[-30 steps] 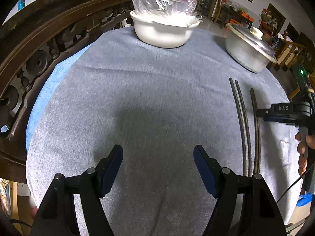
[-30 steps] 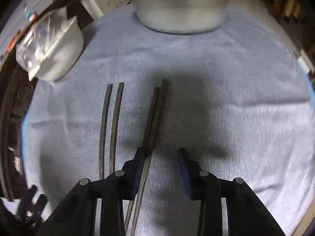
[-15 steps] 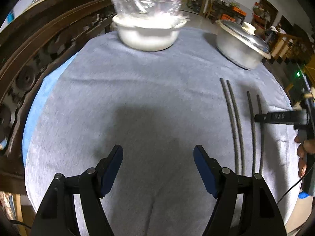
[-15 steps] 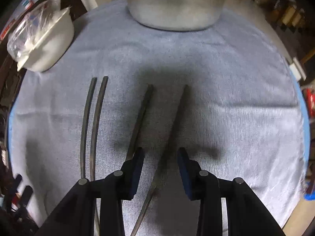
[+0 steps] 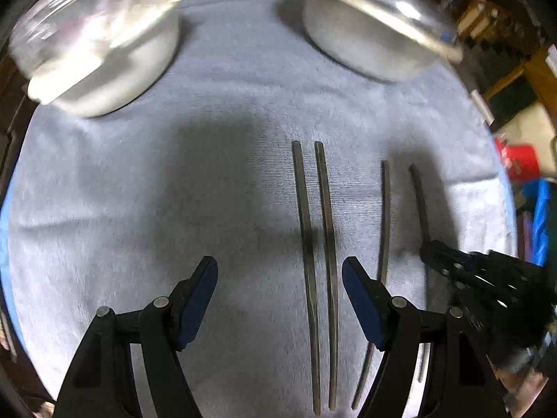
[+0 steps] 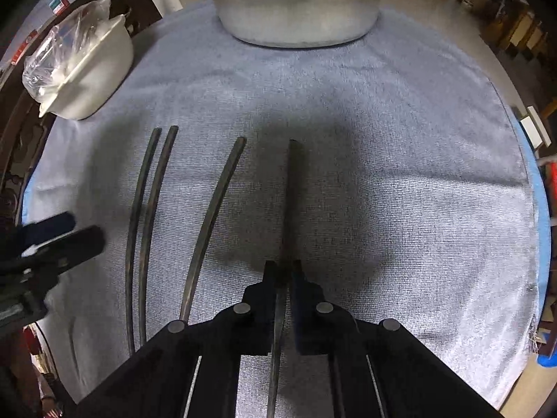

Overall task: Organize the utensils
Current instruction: 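Grasp a dark chopstick with the right tool while the left tool grasps another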

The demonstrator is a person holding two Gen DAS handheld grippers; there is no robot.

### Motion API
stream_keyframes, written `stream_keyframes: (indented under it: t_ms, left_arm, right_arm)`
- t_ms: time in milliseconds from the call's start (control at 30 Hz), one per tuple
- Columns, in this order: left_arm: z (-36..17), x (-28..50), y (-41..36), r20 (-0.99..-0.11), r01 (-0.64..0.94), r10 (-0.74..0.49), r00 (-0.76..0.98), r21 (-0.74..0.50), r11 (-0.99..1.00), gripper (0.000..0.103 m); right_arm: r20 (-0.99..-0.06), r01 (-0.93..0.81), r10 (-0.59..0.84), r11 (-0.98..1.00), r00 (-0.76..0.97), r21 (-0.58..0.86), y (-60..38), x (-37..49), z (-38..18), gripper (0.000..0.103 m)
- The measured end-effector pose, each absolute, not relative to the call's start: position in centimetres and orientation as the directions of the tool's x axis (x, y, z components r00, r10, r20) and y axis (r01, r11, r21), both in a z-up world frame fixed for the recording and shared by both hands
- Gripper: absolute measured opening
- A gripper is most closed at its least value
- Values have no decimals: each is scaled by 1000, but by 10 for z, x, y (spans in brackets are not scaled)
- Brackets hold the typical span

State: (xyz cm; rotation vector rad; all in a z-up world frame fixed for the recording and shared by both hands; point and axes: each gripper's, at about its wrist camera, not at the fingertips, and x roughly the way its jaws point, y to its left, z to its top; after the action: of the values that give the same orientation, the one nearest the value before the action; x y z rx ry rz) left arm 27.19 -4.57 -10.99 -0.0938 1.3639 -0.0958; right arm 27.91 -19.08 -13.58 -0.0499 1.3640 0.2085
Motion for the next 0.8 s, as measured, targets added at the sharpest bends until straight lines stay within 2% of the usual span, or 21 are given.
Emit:
stream_keyframes:
  t_ms: [33, 100, 133, 267, 333, 367, 433, 500, 633, 800]
  left_arm:
    - [-112, 274, -48, -975, 14, -109, 192, -108, 994, 72]
    - [-121, 280, -53, -986, 10, -88, 144, -88, 996, 54]
    - [-126, 283, -54, -990, 3, -85, 114, -85, 996, 50]
    - [-133, 290, -62, -997, 7, -47, 65, -47, 999, 45]
    - [-135, 294, -66, -999, 9, -18, 42, -18, 1000, 39]
    - [-136, 295, -67, -999, 17, -7, 31, -7, 1000, 32]
    - [-137, 298, -67, -1000, 36, -10, 6, -10, 999, 7]
    - [-138, 299, -63, -998, 77, -38, -49, -42, 996, 6]
    - [-144, 285, -51, -996, 169, 13, -88, -2, 986, 6]
    - [-150, 283, -43, -991, 158, 9, -131, -12, 987, 6]
  right_arm:
    - [-975, -181, 123, 979, 187, 89, -199, 279, -132, 8]
    - [-974, -186, 131, 978, 183, 96, -201, 283, -127, 8]
    - [-974, -189, 135, 977, 181, 100, -203, 283, -126, 8]
    - [-976, -203, 134, 974, 170, 98, -211, 289, -119, 8]
    - [-979, -216, 125, 972, 162, 88, -209, 294, -118, 8]
    - [-981, -222, 119, 971, 156, 83, -207, 295, -118, 8]
    - [-984, -237, 110, 969, 141, 75, -201, 295, -117, 8]
    - [-988, -250, 107, 965, 114, 76, -201, 296, -116, 8]
    - [-994, -279, 89, 958, 70, 67, -200, 294, -116, 8]
    - [-998, -287, 61, 956, 14, 54, -196, 298, -116, 8]
